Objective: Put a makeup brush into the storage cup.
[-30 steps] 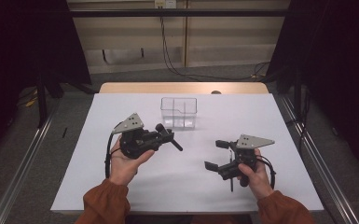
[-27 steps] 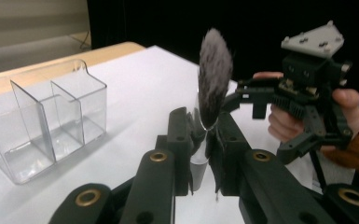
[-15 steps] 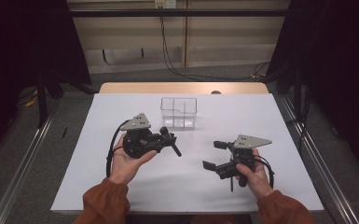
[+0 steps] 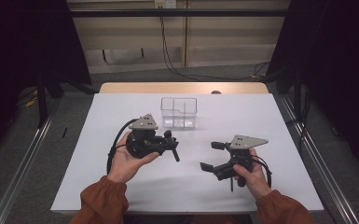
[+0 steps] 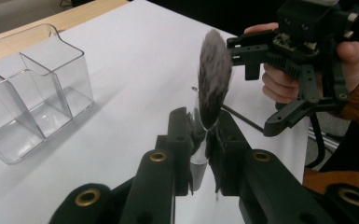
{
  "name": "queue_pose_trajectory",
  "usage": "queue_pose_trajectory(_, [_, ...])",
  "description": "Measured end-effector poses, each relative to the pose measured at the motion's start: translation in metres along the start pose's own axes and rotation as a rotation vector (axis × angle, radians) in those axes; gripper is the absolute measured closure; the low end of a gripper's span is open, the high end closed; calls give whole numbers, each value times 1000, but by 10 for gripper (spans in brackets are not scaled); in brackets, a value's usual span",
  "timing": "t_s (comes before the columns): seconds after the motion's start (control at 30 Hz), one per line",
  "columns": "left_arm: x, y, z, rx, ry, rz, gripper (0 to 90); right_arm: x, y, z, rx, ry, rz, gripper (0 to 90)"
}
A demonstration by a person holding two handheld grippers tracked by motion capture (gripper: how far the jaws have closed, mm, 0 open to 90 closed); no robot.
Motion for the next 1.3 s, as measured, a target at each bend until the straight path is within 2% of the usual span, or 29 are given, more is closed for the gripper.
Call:
queue_pose_trajectory(0.13, [2, 3, 1, 3, 15, -36, 793, 0, 4, -2, -11, -8, -11, 52])
queue_pose_trajectory(0.27, [3, 7, 1, 11, 13, -65, 794, -1, 5, -5, -28, -14, -14, 53])
queue_pose_trajectory(0.33, [3, 8, 1, -5, 5, -64, 793, -1, 6, -6, -36, -16, -11, 52])
queue_pose_trajectory(0.53, [1, 14, 1, 21, 8, -99, 793, -1, 10, -10, -51, -37, -27, 59])
queue_pose_trajectory(0.7, [0, 19, 4, 32, 14, -104, 794, -3, 17, -13, -68, -33, -26, 42])
queue_pose_trajectory(0.83, [2, 20, 5, 41, 2, -103, 794, -4, 23, -16, -78, -32, -28, 34])
queue_pose_trajectory(1.0, [4, 23, 5, 43, -6, -108, 793, -6, 29, -20, -67, -37, -29, 21])
queue_pose_trajectory(1.2, [4, 26, 7, 50, -11, -99, 794, -8, 37, -24, -99, -55, -29, 175])
queue_pose_trajectory(1.3, [3, 27, 8, 53, -12, -96, 794, -11, 40, -26, -99, -62, -20, 249])
Point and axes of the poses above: each handheld gripper's, and its own axes: y roughly forward along the jaws, x roughly out of its underside, z roughly to its right, the point moved 1 cm from there along y, roughly forward along the jaws, and after that the axes turned 11 degrees about z, right-handed, at the moved point
